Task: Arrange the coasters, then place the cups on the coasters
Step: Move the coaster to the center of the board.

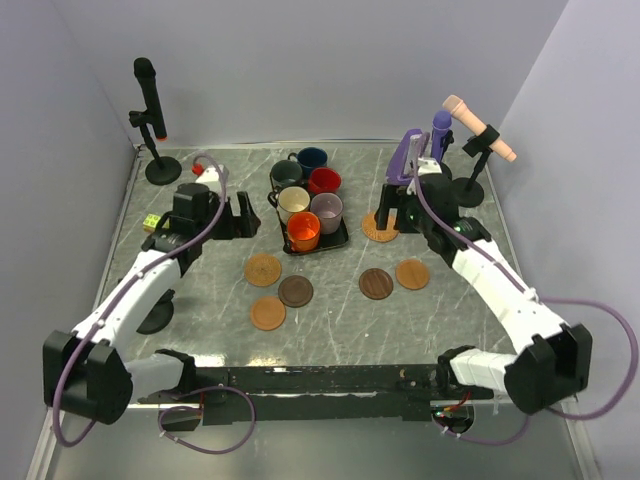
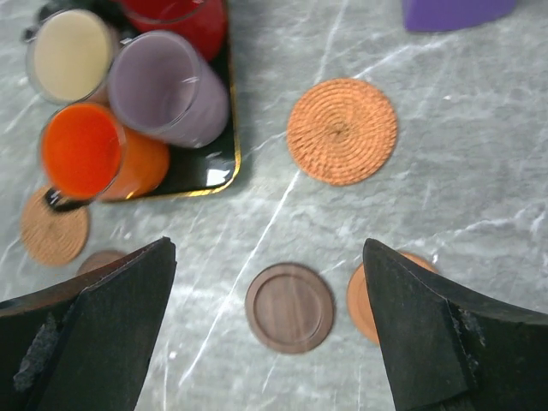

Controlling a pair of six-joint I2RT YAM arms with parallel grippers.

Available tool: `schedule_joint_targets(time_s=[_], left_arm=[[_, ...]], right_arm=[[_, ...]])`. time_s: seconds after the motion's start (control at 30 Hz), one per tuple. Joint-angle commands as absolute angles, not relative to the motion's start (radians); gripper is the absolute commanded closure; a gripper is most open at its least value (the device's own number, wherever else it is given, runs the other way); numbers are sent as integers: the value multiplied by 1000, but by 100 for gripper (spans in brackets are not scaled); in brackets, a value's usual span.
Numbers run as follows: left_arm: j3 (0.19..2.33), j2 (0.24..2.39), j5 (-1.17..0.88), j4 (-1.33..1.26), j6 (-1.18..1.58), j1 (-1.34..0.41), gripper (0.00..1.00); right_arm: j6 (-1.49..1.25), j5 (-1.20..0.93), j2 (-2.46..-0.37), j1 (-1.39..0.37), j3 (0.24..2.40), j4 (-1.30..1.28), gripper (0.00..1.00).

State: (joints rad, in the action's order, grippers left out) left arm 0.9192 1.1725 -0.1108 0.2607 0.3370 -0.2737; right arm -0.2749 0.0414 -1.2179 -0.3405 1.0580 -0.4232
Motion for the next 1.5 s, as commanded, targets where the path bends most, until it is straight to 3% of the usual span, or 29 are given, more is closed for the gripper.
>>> schedule_joint_targets(time_s=[0.0, 0.23, 0.6, 1.47], left_arm=[[898, 1242, -204, 295, 328, -255, 2], [899, 1393, -182, 333, 290, -252, 1], [821, 1390, -222, 344, 308, -256, 9], [850, 1606, -106, 371, 331, -409, 41]], right_arm=[[-256, -44, -1111, -347, 1005, -448, 4], [-265, -110, -976, -350, 928, -473, 7], [-284, -156, -893, -350, 861, -468, 10], [-316, -181, -805, -350, 795, -434, 14]])
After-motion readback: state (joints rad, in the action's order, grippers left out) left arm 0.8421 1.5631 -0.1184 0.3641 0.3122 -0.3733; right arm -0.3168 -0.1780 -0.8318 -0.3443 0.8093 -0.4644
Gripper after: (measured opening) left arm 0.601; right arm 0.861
